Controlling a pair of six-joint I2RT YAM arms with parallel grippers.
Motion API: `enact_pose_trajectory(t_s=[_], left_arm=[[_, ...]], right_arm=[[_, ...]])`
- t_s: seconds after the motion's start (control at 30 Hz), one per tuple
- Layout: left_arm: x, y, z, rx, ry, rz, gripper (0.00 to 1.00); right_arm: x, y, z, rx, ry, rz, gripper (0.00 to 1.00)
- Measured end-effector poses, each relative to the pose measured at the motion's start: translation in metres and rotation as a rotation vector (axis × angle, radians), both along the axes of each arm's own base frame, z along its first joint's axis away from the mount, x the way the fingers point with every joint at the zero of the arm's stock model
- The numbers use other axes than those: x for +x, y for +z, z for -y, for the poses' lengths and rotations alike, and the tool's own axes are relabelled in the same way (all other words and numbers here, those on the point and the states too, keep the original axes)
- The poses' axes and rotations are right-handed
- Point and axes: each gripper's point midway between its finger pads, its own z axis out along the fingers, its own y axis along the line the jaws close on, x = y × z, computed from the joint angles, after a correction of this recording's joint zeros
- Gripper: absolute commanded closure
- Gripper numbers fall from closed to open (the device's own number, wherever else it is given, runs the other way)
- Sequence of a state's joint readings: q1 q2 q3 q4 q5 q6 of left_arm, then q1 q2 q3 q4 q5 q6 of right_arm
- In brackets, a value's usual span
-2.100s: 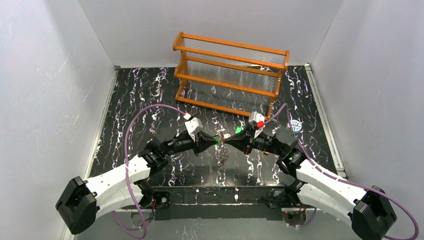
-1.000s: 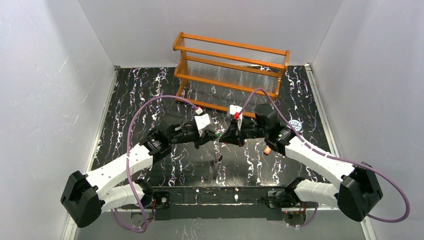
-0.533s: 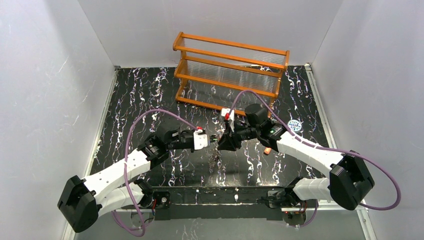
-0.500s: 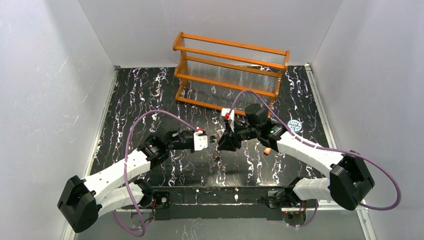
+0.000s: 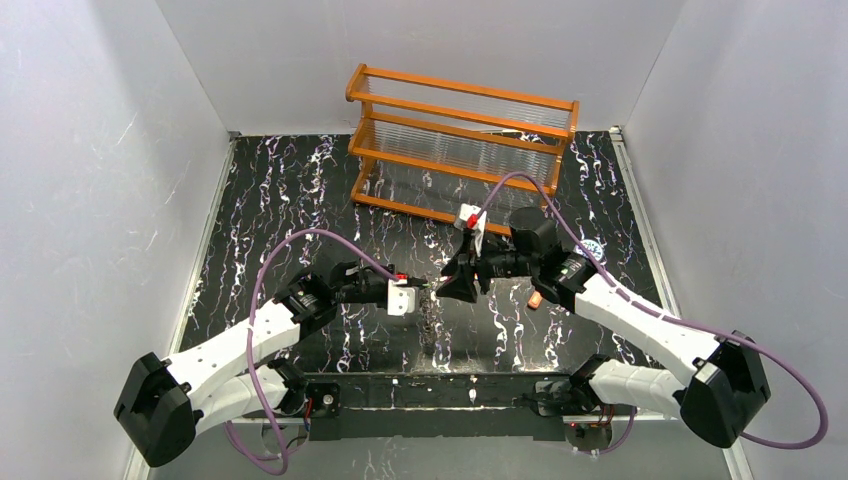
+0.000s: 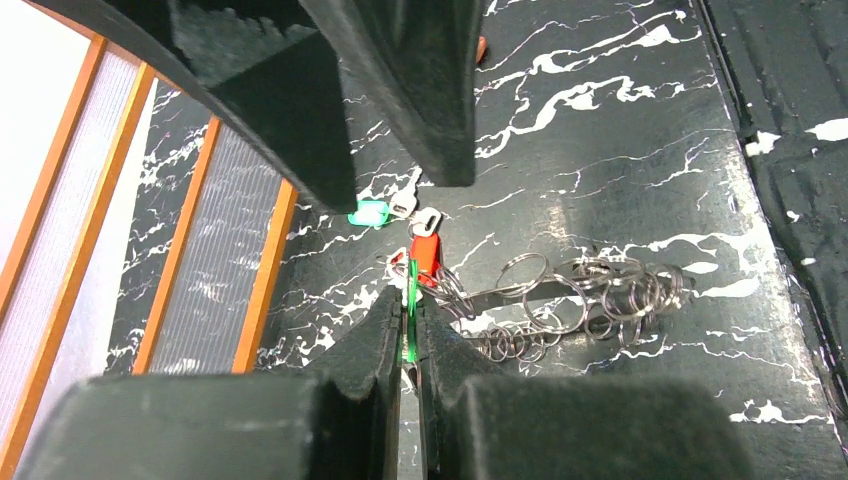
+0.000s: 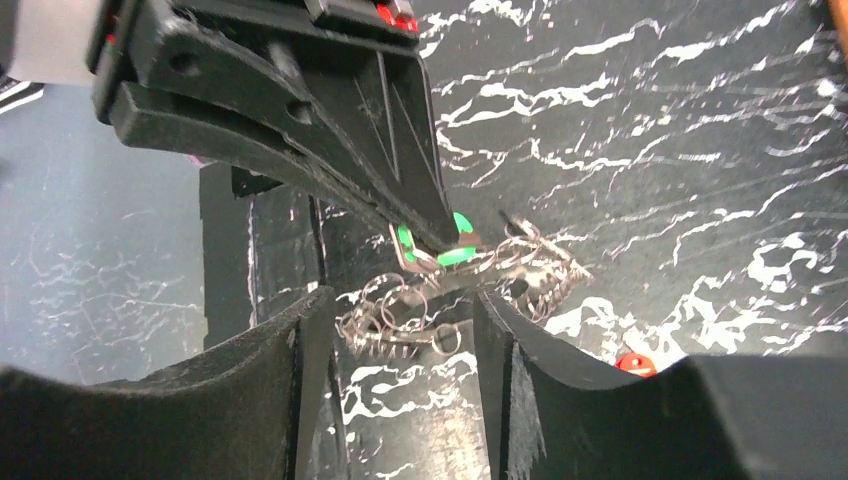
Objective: Remove the keys from the keyring
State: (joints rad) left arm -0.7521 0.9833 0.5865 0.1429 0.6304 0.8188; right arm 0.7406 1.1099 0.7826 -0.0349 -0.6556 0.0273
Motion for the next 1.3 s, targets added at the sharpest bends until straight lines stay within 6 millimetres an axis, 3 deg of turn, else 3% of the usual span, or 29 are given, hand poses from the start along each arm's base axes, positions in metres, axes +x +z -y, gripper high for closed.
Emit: enact_pose_trajectory(t_s=[0.13, 0.33, 0.63, 0.9, 1.13, 1.3], left_arm=[[-0.003, -0.001, 0.0, 0.009, -0.019, 0.001, 1.0], [-0.005, 0.003, 0.001, 0.008, -0.037, 0.003, 1.0], [-0.008, 0.002, 0.001, 0.009, -0.05, -0.006, 1.0], [-0.009, 0.002, 0.002, 0.007, -0.057, -0.009, 1.0], [-0.01, 0.007, 0.005, -0.008, -0.057, -0.027, 1.0], [-0.01, 0.01, 0.006, -0.019, -0.055, -0.042, 1.0]], right_arm=[[0.003, 0.007, -0.002, 0.052, 0.014, 0.089, 0.39], [0.004, -0.014, 0.0, 0.048, 0.077, 0.239, 0.41], [0.002, -0.027, -0.004, 0.112, 0.161, 0.453, 0.49], [0.006, -0.01, -0.012, 0.175, 0.169, 0.554, 0.55], [0.004, -0.009, -0.015, 0.185, 0.185, 0.567, 0.57], [0.003, -0.006, -0.017, 0.199, 0.19, 0.58, 0.66]])
